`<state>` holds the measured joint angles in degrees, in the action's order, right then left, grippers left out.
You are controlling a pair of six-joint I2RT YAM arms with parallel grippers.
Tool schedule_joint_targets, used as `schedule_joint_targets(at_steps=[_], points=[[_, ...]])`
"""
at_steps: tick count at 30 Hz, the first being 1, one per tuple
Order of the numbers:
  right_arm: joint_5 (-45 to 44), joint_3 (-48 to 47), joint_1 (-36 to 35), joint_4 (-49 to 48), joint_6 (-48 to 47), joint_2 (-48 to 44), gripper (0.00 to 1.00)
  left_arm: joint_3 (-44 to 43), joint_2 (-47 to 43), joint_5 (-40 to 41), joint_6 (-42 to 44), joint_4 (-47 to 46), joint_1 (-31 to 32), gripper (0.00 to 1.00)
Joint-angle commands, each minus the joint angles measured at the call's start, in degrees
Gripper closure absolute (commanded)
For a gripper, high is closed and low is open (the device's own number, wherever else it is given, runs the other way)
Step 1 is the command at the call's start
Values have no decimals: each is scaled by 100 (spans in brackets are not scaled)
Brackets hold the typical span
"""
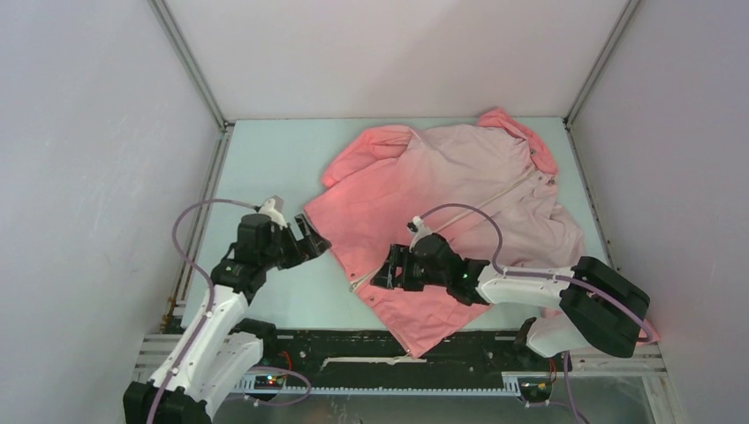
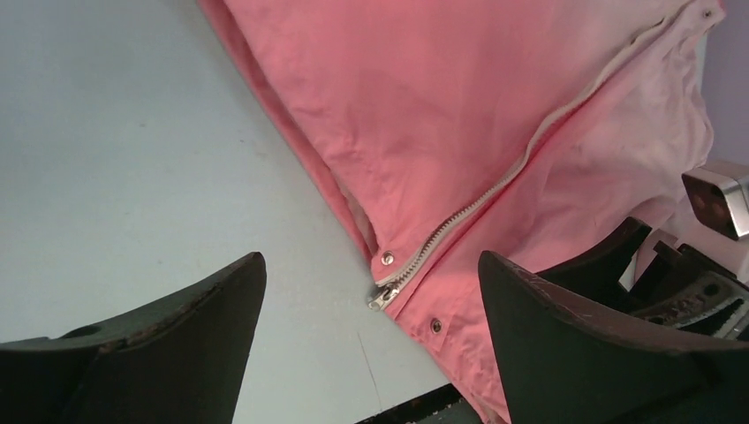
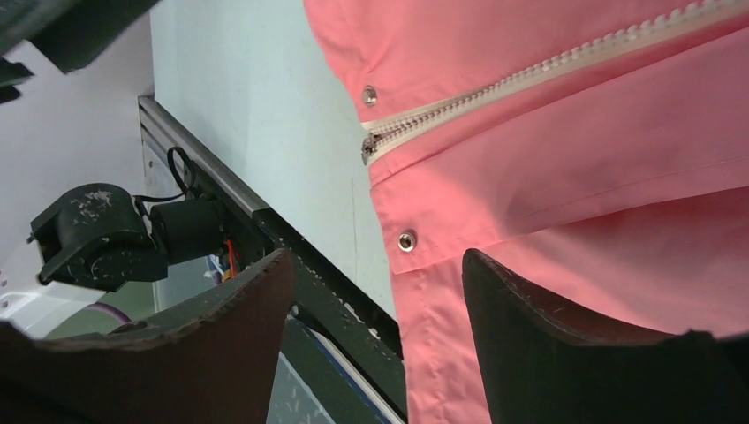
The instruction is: Zip up the jacket
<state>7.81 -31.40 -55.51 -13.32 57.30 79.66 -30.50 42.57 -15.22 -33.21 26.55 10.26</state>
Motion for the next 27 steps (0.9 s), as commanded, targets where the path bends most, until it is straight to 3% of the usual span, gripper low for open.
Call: schedule_joint_targets(at_steps=[1, 7, 14, 17, 19, 23, 27], points=[[-573, 13, -240, -360, 351, 42, 27, 424, 249, 150, -694, -1114, 580, 9], [-664, 262, -529, -1019, 797, 280, 31, 904, 540, 597, -1102, -1918, 1249, 16], [-955, 200, -639, -1443, 1128, 621, 37, 1157, 1066, 411, -1191, -2703, 1301, 22], [-1105, 113, -673, -1260, 956, 714, 41, 1103, 1409, 351, -1139, -2919, 1333, 24], [-1198, -16, -699, -1036, 734, 752, 46, 1067, 1614, 286, -1102, -3016, 1355, 32], [-1486, -290, -847, -553, 406, 793, 46, 1076, 1748, 311, -1052, -3050, 1469, 35], [-1510, -514, -897, -134, 748, 1010, 48, 1143, 1543, 341, -1056, -2852, 1563, 38]])
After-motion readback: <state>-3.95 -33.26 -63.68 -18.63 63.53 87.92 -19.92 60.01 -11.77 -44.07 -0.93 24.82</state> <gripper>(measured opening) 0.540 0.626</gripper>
